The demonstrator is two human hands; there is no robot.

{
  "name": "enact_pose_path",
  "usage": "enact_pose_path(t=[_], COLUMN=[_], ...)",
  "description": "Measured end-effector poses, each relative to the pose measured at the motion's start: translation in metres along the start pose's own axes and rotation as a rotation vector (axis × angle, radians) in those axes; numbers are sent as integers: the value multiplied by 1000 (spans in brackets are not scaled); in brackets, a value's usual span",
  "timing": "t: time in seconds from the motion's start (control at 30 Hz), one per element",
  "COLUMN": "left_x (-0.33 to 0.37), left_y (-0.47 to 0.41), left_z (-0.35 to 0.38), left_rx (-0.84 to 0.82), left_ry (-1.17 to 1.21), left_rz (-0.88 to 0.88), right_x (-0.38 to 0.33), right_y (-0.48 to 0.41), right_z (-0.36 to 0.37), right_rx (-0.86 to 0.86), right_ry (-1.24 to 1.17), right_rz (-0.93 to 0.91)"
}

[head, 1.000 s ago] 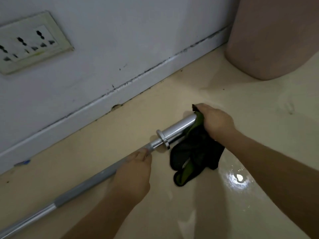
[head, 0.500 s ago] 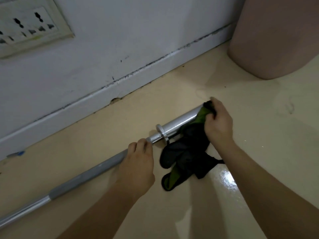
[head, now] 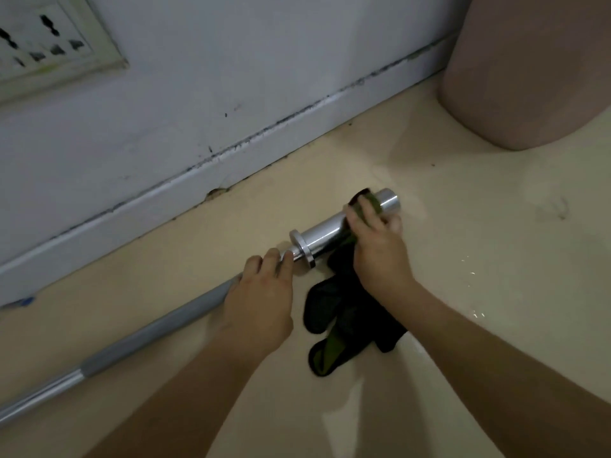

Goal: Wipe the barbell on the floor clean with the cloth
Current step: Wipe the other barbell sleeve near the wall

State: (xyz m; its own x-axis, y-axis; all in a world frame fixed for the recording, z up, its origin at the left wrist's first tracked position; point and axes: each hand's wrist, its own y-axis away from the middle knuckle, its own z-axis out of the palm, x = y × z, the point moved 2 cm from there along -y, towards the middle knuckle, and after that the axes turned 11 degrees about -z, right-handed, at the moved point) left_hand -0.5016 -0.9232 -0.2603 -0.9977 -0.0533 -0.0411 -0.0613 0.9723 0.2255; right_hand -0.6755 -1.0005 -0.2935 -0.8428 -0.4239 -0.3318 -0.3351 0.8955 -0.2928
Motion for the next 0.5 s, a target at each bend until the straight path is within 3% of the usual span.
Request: enact_pose_path(t=[0.1, 0.27, 0.37, 0.5], left_x=[-8, -13, -9, -9], left_y=[-11, -18, -19, -18], left_z=[-4, -2, -1, 1], left_rx=[-5, 9, 12, 3], left_ry=[50, 75, 80, 73], left_rz=[14, -5, -19, -31], right_x=[-4, 59, 26, -53], right_y=[15, -27, -19, 34], right_z=[7, -14, -5, 19], right_rx=[-142, -67, -30, -76], right_ry=[95, 76, -48, -144], right_rz=[-267, 103, 236, 5])
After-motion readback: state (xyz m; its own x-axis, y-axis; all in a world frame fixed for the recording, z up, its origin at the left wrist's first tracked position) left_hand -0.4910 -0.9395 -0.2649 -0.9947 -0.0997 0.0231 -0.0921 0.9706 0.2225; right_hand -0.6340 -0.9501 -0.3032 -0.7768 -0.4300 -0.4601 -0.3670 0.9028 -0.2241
